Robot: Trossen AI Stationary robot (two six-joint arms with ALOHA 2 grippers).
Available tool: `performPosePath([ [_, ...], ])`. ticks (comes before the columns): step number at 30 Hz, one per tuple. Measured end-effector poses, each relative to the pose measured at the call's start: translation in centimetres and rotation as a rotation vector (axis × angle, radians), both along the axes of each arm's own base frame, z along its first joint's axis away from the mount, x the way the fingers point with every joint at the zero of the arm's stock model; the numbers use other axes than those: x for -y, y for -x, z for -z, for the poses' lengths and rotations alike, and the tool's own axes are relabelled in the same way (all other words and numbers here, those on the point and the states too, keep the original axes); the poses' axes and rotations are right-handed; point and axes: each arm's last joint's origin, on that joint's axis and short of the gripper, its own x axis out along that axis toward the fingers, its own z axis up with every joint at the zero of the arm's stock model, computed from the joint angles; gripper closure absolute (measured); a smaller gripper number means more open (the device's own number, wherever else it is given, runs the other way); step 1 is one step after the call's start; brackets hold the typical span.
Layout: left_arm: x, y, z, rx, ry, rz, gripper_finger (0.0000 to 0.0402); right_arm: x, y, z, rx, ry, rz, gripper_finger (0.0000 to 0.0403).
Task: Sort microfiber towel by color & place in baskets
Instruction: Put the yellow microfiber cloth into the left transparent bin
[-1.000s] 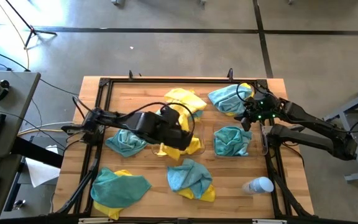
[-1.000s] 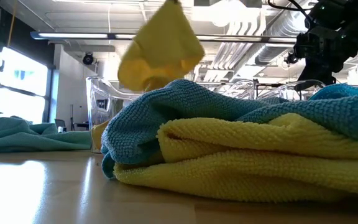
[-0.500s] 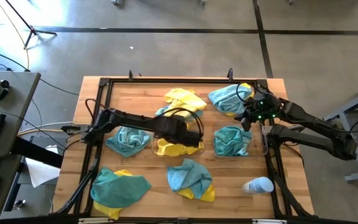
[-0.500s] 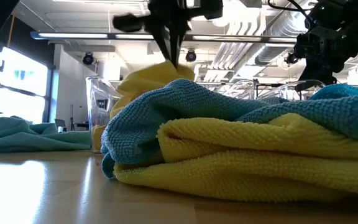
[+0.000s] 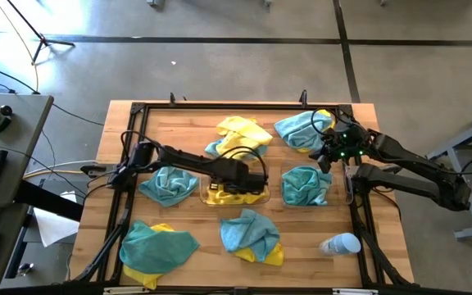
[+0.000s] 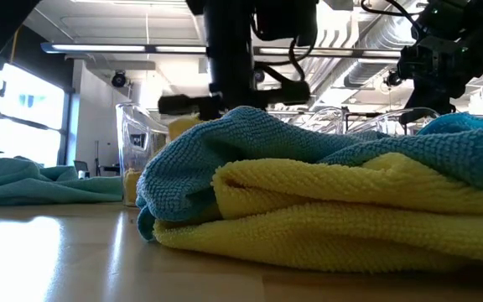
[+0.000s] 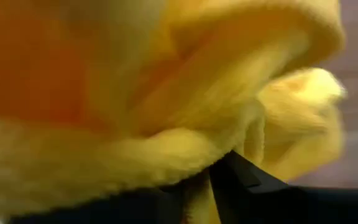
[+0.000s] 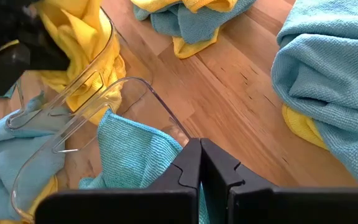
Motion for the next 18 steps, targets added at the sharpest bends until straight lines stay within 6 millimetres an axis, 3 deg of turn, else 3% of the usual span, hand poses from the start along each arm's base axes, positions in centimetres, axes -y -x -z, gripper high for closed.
performPosePath([
  [6,0.1,-0.5,1.4,0.091,0.018,0.0,0.0281,0.0,0.0,0.0,0.002,-0.004,-0.005,0.0403],
  [10,0.2,-0.5,1.0,0.106,0.023,-0.003,0.0254,0.0,0.0,0.0,0.002,-0.002,-0.006,0.0403],
  [18,0.8,0.3,-5.0,0.249,-0.056,0.001,0.0245,0.0,0.0,0.0,0.002,-0.003,-0.006,0.0403],
])
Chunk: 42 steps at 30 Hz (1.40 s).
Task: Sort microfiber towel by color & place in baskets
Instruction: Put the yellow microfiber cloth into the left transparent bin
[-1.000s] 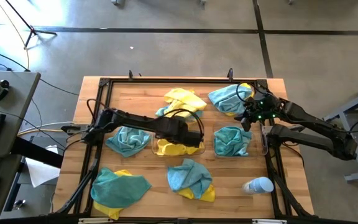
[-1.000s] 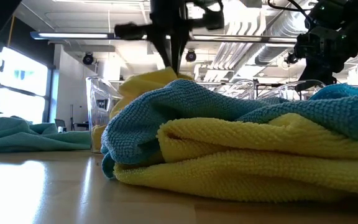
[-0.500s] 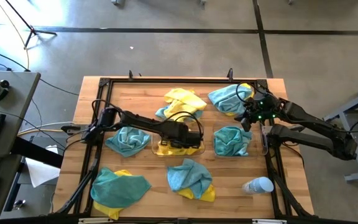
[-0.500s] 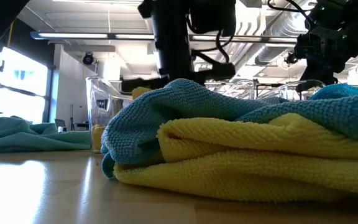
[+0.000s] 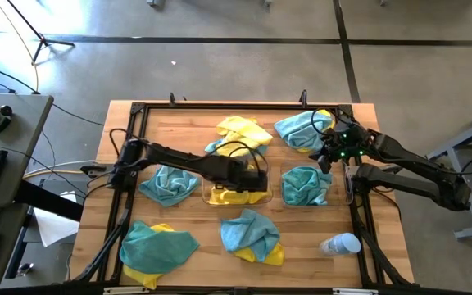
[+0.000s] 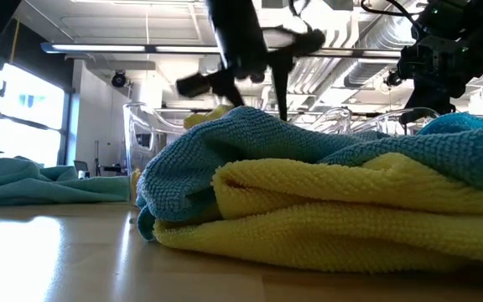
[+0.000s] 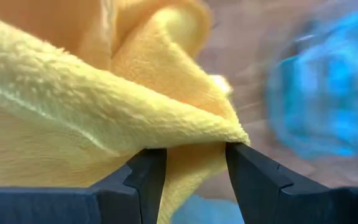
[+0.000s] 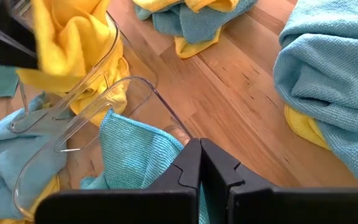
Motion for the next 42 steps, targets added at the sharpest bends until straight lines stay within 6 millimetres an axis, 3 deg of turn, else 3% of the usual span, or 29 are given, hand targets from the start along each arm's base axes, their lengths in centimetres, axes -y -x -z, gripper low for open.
performPosePath([
  [4,0.0,0.9,-3.1,0.061,-0.071,-0.023,0.0245,0.0,0.0,0.0,0.0,0.0,0.0,0.0403],
  [7,0.1,1.5,-4.2,0.079,-0.097,-0.032,0.0245,0.0,0.0,0.0,0.0,-0.001,0.0,0.0403],
  [17,0.0,3.5,-3.6,-0.113,-0.033,-0.121,0.0245,0.0,0.0,0.0,0.0,-0.001,0.0,0.0403],
  [24,-0.6,3.5,-3.7,-0.068,-0.174,-0.204,0.0245,0.0,0.0,0.0,0.0,-0.001,0.001,0.0403],
  [29,-0.6,2.6,-1.6,-0.115,-0.151,-0.202,0.0245,0.0,0.0,0.0,0.0,-0.001,0.001,0.0403],
  [42,0.6,0.2,6.6,-0.277,0.005,-0.24,0.0245,0.0,0.0,0.0,-0.001,-0.001,0.002,0.0403],
])
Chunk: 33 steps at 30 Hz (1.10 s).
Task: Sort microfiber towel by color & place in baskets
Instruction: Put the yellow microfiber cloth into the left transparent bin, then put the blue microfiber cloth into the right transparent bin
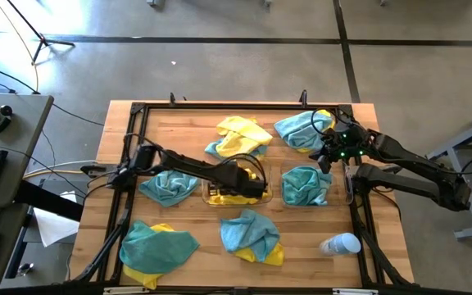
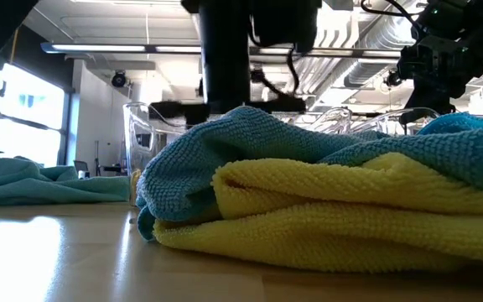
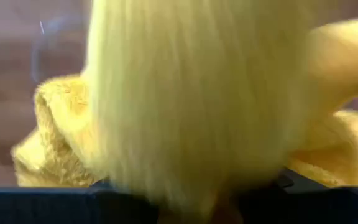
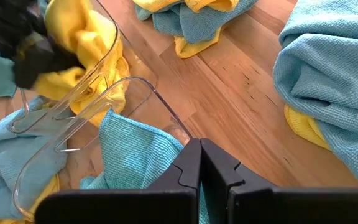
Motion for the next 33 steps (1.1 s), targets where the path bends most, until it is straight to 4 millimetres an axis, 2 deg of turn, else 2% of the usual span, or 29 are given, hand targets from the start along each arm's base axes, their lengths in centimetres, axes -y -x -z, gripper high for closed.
performPosePath([
  [2,0.1,-0.1,0.8,-0.018,0.023,-0.001,0.0245,0.0,0.0,0.0,0.0,0.0,0.0,0.0403],
  [7,0.5,-0.2,0.9,-0.016,0.028,0.004,0.0245,0.0,0.0,0.0,0.0,0.0,-0.001,0.0403],
  [10,0.5,0.0,-0.3,0.008,0.018,0.007,0.0245,0.0,0.0,0.0,0.0,0.0,0.0,0.0403],
  [26,0.9,3.1,-10.0,0.193,-0.137,0.18,0.0245,0.0,0.0,0.0,0.0,0.002,-0.001,0.0403],
  [33,1.4,4.5,-12.8,0.228,-0.238,0.29,0.0245,0.0,0.0,0.0,0.0,0.003,0.003,0.0403],
])
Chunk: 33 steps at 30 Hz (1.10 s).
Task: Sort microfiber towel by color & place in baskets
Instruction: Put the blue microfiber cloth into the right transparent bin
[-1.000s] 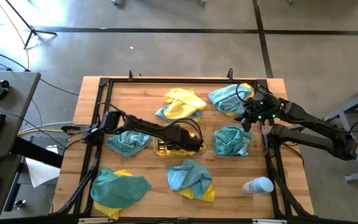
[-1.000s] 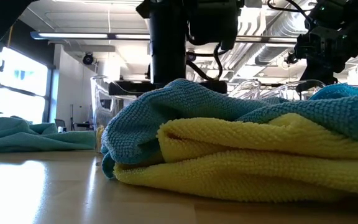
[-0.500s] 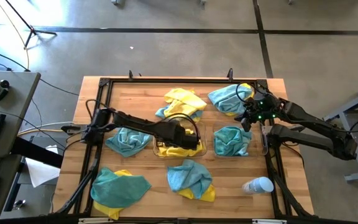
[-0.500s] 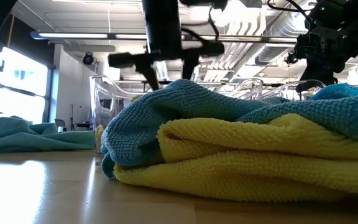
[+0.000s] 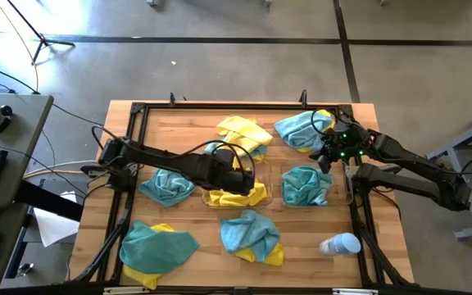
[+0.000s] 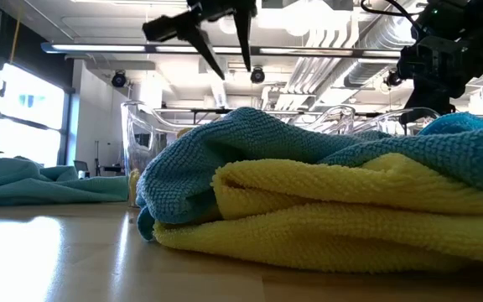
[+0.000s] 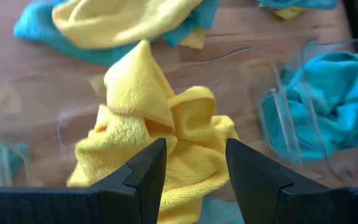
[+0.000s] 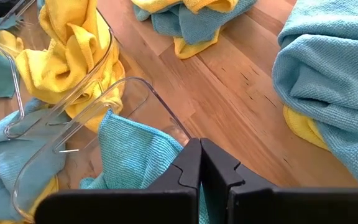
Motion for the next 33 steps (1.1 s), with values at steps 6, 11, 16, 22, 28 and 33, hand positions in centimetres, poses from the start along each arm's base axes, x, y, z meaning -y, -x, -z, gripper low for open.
performPosePath([
  [6,0.2,1.0,-1.6,-0.017,-0.051,0.115,0.0245,0.0,0.0,0.0,0.009,-0.072,0.072,0.0403],
  [11,0.9,1.9,-2.1,-0.072,-0.091,0.215,0.0245,0.0,0.0,0.0,0.009,-0.083,0.085,0.0403],
  [16,2.1,2.9,-2.8,-0.125,-0.119,0.35,0.0245,-0.1,-0.1,0.0,0.015,-0.107,0.106,0.0403],
  [22,4.6,5.2,-3.2,-0.217,-0.23,0.437,0.0245,-1.1,-0.7,-1.3,0.027,-0.063,0.096,0.0403],
  [28,6.1,8.1,-2.8,-0.228,-0.245,0.458,0.0245,-2.8,-1.6,-3.7,0.102,-0.018,0.114,0.0403],
  [33,6.6,11.2,-1.5,-0.203,-0.189,0.481,0.0245,-4.4,-2.7,-4.9,0.153,-0.028,0.134,0.0403],
])
